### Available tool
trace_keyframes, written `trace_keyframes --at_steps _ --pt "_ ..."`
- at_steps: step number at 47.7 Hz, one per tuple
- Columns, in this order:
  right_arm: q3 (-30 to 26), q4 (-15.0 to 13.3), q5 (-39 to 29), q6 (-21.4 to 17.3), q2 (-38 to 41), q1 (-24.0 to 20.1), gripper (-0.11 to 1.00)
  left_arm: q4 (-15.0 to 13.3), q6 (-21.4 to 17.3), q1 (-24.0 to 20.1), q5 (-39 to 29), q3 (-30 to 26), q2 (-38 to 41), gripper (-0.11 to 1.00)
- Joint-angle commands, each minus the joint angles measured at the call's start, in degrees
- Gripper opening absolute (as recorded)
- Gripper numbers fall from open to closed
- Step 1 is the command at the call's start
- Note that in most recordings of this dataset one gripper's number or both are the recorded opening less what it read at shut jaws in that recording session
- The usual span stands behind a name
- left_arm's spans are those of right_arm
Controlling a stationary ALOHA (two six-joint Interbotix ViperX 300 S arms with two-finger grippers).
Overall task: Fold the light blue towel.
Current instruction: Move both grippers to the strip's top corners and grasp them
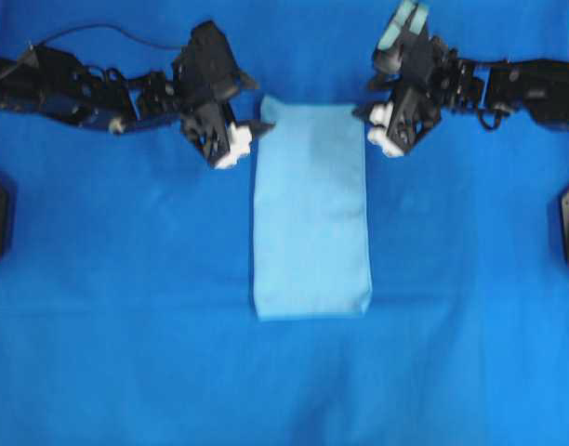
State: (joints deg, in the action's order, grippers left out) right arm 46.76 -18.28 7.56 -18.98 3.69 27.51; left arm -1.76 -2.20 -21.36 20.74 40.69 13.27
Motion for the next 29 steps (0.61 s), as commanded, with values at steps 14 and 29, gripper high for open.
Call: trace_keyframes --at_steps 14,29 --pt "-1.2 0.4 3.1 -0.3 3.7 -0.2 0.61 0.2 0.0 -0.6 2.3 -0.9 2.8 0.85" --pt "-0.7 1.0 3.0 -0.3 5.4 -0.4 0.25 0.5 -0.6 0.5 2.0 -1.1 4.1 0.22"
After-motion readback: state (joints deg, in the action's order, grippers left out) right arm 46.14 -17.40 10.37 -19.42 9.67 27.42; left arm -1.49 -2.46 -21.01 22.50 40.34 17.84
